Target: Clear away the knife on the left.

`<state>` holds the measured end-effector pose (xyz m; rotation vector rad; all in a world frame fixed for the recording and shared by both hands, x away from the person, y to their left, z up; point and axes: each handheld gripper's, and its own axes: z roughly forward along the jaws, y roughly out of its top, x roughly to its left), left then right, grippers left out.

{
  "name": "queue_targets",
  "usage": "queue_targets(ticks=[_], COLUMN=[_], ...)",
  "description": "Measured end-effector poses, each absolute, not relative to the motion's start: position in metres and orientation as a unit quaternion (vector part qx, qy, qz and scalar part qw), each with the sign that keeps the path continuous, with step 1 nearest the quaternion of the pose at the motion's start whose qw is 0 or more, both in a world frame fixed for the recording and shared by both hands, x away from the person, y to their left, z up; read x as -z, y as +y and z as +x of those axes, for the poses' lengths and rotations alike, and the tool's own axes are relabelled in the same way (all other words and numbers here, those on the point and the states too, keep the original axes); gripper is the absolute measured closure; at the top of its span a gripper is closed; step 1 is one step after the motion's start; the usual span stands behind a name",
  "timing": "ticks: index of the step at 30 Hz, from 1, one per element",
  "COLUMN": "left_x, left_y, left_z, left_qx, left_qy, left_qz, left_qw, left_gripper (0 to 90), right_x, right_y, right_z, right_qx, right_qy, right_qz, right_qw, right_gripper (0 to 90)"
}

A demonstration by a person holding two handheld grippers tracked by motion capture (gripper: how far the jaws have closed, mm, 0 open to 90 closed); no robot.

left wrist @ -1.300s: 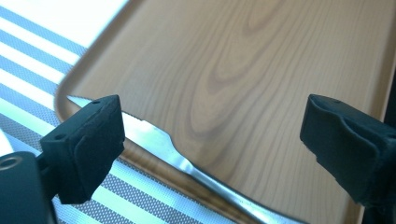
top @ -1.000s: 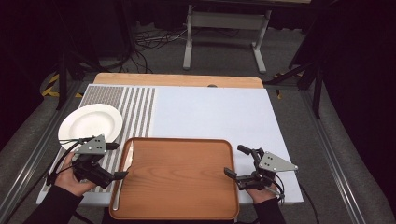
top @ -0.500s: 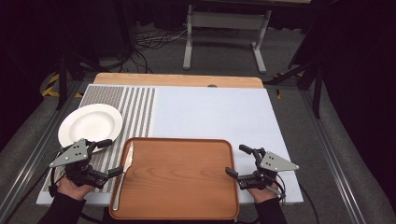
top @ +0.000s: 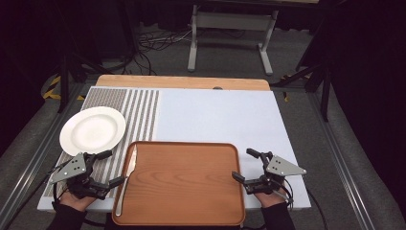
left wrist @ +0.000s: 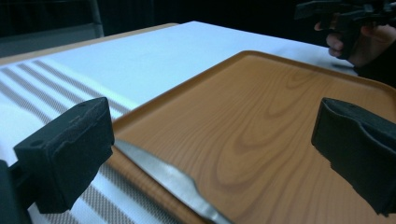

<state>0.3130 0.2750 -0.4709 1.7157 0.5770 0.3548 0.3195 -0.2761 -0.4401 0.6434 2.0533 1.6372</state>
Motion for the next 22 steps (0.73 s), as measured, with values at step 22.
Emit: queue_targets(ticks=[22], left_x=[0.4792], left_y=[0.2838], left_z=[0.3137], left_qx=[-0.153], left_qy=[0.276], left_qz=[0.721], left_qw=[0.617], left_gripper=[0.1], right_x=[0.4440], right_y=[-0.2761], right_z=[0.3197], right_qx=[-0.585], right_qy=[0.744], right_qz=[0.239], right_qw=[0.216], right_gripper=[5.1])
